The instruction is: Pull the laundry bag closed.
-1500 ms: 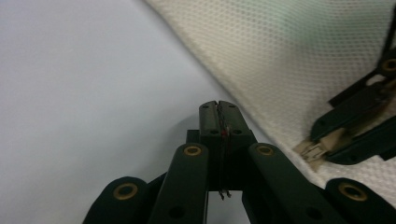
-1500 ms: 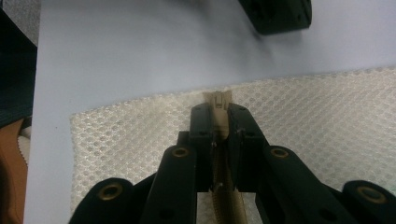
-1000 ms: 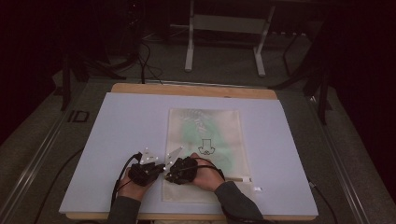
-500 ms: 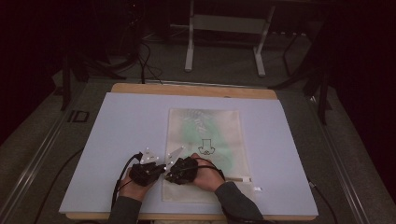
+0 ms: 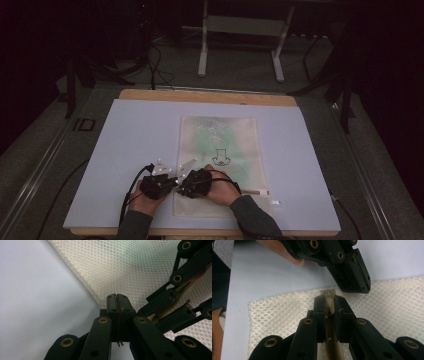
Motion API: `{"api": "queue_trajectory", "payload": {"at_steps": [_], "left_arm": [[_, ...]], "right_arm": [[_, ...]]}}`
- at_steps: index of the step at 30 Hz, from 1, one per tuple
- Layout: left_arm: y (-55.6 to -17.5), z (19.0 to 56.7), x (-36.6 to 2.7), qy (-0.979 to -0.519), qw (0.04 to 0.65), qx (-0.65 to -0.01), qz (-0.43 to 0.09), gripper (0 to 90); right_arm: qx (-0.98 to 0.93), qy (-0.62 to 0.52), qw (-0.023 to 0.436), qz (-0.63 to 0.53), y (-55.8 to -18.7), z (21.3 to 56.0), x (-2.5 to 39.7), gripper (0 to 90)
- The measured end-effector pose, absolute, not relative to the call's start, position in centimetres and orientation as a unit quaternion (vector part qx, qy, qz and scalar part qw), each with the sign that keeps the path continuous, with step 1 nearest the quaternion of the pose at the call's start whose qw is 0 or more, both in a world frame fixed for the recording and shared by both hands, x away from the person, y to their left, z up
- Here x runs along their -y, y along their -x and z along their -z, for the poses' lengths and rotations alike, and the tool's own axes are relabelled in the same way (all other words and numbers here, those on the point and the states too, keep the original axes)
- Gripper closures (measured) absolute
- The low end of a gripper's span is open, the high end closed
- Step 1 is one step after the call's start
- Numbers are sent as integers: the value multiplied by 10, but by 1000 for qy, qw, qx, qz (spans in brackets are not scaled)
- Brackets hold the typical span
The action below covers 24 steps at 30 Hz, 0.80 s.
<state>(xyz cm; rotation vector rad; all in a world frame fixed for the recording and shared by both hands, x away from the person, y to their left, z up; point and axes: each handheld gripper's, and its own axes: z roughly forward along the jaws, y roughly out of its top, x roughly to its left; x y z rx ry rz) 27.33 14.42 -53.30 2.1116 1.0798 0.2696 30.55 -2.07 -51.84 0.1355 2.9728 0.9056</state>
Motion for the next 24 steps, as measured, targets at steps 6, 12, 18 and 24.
{"api": "queue_trajectory", "payload": {"at_steps": [6, 12, 18, 24], "left_arm": [[-273, 533, -143, -826, 362, -417, -110, 894], [-271, 532, -139, -833, 350, -409, -127, 895], [-271, 532, -139, -834, 347, -410, -127, 896], [-271, 531, -137, -835, 344, -409, -131, 896]], "right_arm": [[-958, -36, 19, -283, -305, 517, 20, 818], [-960, -27, 27, -278, -304, 516, 20, 821], [-962, -23, 32, -269, -303, 515, 22, 822], [-964, -21, 37, -262, -303, 513, 24, 823]]}}
